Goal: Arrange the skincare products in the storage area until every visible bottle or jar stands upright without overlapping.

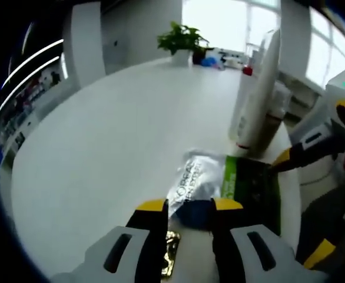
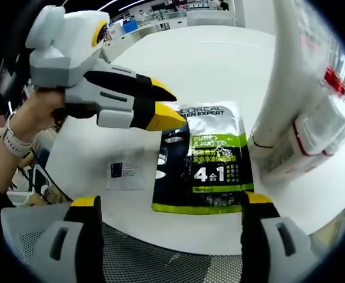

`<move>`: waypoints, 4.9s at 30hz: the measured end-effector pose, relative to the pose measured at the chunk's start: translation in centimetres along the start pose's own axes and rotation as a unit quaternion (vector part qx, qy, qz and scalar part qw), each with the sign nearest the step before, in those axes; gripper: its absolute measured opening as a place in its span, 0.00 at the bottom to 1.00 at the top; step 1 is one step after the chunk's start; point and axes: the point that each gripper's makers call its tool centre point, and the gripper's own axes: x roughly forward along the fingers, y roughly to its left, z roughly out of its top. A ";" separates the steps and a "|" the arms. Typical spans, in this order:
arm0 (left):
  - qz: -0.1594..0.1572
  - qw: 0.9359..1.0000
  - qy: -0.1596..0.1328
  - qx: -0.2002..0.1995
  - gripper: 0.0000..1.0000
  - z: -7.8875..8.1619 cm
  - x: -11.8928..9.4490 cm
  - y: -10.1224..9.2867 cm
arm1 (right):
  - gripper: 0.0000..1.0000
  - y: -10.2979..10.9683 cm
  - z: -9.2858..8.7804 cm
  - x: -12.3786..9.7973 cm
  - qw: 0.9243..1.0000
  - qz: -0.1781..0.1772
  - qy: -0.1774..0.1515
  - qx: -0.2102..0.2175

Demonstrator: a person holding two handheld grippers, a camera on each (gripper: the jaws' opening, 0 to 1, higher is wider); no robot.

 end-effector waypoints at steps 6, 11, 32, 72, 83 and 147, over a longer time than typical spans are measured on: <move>0.012 1.000 -0.004 -0.010 0.26 -0.4 -1.3 -0.1 | 0.99 0.3 -0.2 0.0 1.000 0.011 0.003 0.010; 0.023 0.999 -0.013 -0.019 0.27 -0.6 -2.6 -0.3 | 0.98 0.4 -0.6 0.0 1.000 0.009 0.004 0.001; 0.058 0.997 -0.028 -0.047 0.35 -1.8 -7.3 -2.0 | 0.98 -0.3 -0.4 -1.2 1.000 0.005 -0.021 -0.010; 0.140 0.980 -0.052 -0.135 0.74 -0.7 -14.5 -6.8 | 0.99 -2.7 2.4 -12.7 0.984 0.038 -0.070 -0.162; 0.157 0.973 -0.058 -0.160 0.95 -0.5 -14.9 -7.8 | 0.99 -5.9 3.7 -13.6 0.978 0.022 -0.081 -0.189; 0.122 0.981 0.024 -0.152 0.95 -3.7 -10.6 -8.3 | 0.67 -9.0 2.7 -14.0 0.971 0.081 -0.183 -0.133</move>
